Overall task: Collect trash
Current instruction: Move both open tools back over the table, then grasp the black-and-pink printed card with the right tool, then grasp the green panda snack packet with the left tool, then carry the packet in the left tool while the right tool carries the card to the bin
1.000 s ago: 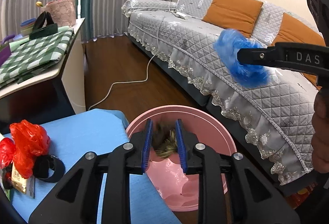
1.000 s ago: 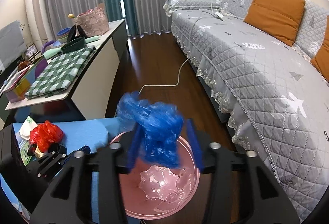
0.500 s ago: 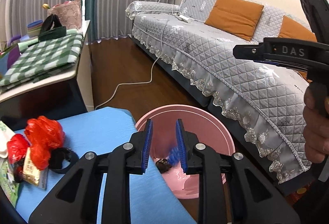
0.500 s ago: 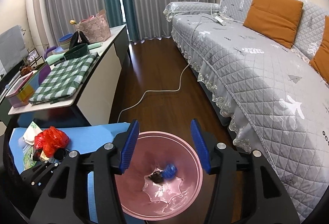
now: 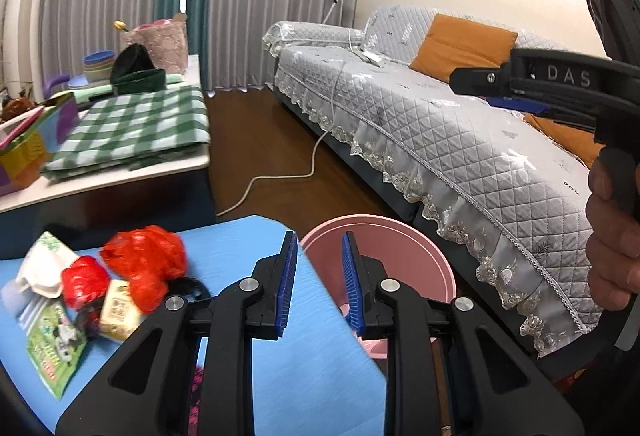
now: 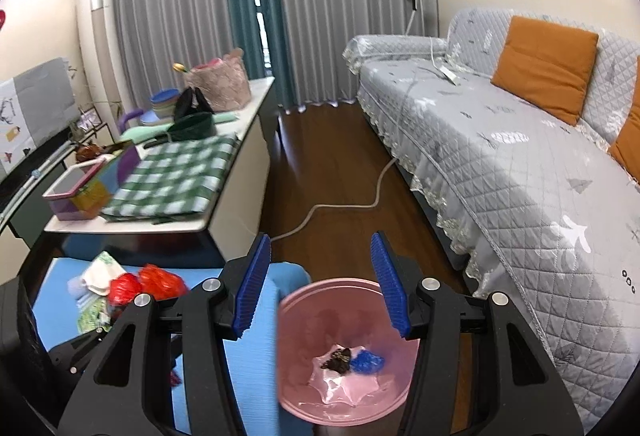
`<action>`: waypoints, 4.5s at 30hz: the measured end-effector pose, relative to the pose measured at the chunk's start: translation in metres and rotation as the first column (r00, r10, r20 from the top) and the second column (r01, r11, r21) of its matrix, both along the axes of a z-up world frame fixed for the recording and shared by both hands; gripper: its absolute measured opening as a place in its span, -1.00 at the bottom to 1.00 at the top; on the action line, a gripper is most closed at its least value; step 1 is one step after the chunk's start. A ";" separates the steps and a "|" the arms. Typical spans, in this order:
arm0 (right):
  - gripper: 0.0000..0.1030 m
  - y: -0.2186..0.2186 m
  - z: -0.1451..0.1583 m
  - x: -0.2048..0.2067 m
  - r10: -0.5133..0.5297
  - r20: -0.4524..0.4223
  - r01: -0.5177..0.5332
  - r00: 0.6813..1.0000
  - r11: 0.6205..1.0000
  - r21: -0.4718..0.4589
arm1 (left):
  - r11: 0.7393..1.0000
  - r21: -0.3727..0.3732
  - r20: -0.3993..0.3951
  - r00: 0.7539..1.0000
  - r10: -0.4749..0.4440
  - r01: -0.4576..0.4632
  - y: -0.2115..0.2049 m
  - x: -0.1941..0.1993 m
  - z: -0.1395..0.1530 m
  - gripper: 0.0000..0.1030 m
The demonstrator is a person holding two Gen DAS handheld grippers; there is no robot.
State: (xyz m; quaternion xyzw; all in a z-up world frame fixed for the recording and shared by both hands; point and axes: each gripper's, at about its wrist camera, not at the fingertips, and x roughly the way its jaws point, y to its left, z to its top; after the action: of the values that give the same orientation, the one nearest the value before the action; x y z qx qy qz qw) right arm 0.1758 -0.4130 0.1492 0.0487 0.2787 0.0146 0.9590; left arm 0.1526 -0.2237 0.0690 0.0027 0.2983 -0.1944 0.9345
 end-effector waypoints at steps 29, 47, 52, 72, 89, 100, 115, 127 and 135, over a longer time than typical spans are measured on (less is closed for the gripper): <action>-0.04 0.126 -0.047 -0.039 0.274 -0.021 -0.275 0.961 0.961 -0.034 | 0.933 -0.029 -0.001 0.933 0.360 -0.360 0.213 -0.063 -0.022 -0.54; 0.79 0.217 -0.158 -0.036 0.515 -0.237 -0.544 0.824 0.836 -0.074 | 0.837 -0.045 -0.084 0.837 0.540 -0.545 0.297 -0.060 -0.061 -0.54; 0.83 0.227 -0.179 -0.021 0.532 -0.318 -0.571 0.785 0.820 -0.038 | 0.813 -0.043 -0.125 0.811 0.572 -0.580 0.311 -0.050 -0.075 -0.54; 0.43 0.214 -0.188 0.009 0.487 -0.348 -0.536 0.801 0.842 -0.055 | 0.828 -0.019 -0.177 0.817 0.549 -0.560 0.279 0.005 -0.100 -0.35; 0.43 0.184 -0.169 0.009 0.475 -0.318 -0.505 0.821 0.863 -0.016 | 0.749 0.173 -0.211 0.719 0.663 -0.640 0.233 0.060 -0.114 0.32; 0.43 0.188 -0.159 0.003 0.479 -0.293 -0.508 0.827 0.861 -0.026 | 0.751 0.230 -0.245 0.710 0.660 -0.619 0.234 0.035 -0.118 -0.07; 0.43 0.190 -0.130 -0.025 0.487 -0.223 -0.513 0.845 0.855 -0.076 | 0.791 0.220 -0.138 0.784 0.605 -0.571 0.226 -0.029 -0.079 -0.84; 0.43 0.173 -0.102 -0.047 0.450 -0.155 -0.465 0.880 0.881 -0.085 | 0.848 0.096 -0.012 0.851 0.525 -0.522 0.218 -0.073 -0.030 -0.99; 0.43 0.151 -0.088 -0.053 0.400 -0.115 -0.410 0.909 0.909 -0.076 | 0.871 0.000 0.004 0.871 0.491 -0.491 0.214 -0.083 -0.016 -0.99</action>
State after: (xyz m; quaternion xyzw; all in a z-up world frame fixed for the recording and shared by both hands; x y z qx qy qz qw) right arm 0.1226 -0.2621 0.0613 -0.0572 0.3293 0.1973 0.9216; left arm 0.0695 -0.0092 0.0534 -0.0723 0.2876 0.0495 0.9537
